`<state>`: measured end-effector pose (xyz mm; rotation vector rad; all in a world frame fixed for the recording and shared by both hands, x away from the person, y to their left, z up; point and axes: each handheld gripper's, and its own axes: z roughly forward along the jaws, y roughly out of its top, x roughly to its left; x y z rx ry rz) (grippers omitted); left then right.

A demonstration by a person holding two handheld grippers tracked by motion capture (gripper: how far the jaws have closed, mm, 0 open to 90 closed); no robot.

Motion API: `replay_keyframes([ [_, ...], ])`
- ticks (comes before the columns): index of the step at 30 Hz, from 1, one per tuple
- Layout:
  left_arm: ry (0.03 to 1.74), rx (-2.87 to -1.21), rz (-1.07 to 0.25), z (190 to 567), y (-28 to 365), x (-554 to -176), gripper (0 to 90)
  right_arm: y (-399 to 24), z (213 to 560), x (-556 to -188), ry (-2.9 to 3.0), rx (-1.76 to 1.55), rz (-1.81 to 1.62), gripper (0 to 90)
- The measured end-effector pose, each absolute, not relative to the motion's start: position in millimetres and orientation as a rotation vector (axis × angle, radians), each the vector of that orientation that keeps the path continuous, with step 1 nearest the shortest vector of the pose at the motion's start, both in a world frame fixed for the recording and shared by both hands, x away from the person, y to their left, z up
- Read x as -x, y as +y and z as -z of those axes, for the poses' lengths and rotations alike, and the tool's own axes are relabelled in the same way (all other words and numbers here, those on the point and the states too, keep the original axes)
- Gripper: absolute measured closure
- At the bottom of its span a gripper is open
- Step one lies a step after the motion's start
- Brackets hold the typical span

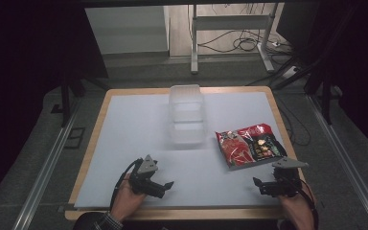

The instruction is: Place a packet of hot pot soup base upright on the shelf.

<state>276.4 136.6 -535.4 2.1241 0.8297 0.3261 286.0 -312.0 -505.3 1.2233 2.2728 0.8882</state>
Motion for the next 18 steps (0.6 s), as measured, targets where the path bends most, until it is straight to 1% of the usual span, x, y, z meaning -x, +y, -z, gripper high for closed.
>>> replay_keyframes([
  [13,0.843,-2.128,-0.285,534.4,133.8,-278.9,2.0,-315.0,506.1,-287.5,2.287,-1.194,-0.96,1.7],
  [18,0.844,-2.141,-0.294,534.7,132.4,-278.5,2.0,-314.7,506.8,-287.9,2.296,-1.191,-0.96,1.7],
])
